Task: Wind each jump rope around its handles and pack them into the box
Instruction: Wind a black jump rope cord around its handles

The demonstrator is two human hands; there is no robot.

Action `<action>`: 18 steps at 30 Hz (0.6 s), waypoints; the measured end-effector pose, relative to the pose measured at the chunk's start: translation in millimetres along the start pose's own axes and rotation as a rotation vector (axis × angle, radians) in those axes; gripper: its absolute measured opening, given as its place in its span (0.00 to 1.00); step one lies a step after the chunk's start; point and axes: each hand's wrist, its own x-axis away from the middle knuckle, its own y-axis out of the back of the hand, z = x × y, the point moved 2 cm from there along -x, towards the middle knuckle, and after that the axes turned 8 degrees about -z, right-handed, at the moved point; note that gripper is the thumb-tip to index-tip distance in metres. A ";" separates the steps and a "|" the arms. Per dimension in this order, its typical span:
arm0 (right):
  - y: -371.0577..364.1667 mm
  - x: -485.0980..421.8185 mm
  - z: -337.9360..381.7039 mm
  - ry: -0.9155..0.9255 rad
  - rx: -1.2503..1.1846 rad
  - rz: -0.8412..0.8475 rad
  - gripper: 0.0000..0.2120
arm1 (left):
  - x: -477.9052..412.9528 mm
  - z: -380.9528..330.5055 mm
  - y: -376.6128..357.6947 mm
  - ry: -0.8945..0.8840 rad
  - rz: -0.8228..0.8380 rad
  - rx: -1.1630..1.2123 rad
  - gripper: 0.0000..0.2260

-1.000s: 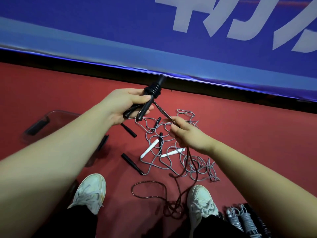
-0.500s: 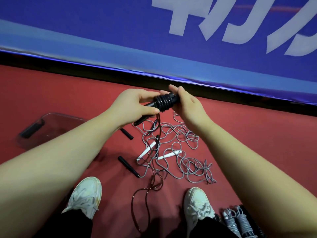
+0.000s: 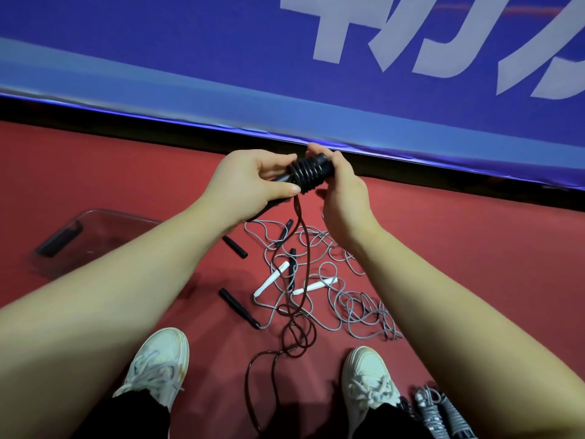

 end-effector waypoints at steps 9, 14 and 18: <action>7.4 20.4 -37.2 -0.177 0.211 0.313 0.15 | -15.2 -2.1 1.0 0.189 -0.121 0.313 0.17; 7.8 27.0 -33.4 0.217 0.726 0.229 0.07 | -15.4 16.7 12.4 0.222 -0.162 0.260 0.14; 1.2 32.0 -27.1 -0.232 0.306 0.424 0.12 | -15.7 25.1 15.2 0.176 -0.192 0.167 0.16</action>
